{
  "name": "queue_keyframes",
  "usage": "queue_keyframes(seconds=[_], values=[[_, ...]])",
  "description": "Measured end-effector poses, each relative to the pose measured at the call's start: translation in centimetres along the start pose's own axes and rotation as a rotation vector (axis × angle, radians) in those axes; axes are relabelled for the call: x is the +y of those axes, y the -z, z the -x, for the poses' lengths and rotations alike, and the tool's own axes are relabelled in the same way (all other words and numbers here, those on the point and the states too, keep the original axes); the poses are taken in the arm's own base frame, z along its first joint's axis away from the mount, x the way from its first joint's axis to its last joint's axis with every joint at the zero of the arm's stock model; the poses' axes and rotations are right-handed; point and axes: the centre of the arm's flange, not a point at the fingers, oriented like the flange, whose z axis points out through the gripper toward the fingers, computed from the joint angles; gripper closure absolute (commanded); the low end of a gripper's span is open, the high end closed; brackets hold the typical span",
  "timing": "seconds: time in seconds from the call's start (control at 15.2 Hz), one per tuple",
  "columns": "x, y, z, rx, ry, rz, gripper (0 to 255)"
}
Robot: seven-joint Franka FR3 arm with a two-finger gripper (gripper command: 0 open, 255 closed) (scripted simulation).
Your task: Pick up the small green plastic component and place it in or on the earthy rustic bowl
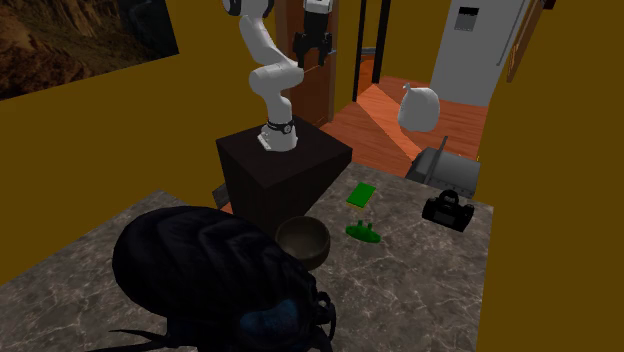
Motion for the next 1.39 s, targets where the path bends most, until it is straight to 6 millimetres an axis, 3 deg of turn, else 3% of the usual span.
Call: queue_keyframes(seconds=[0.13, 0.26, 1.39], values=[[0.1, -0.6, -0.3, 0.000, 0.003, -0.001, 0], [0.6, -2.0, -1.8, -0.001, 0.012, -0.005, 0], [4.4, -17.7, -17.1, 0.006, 0.107, -0.041, 0]])
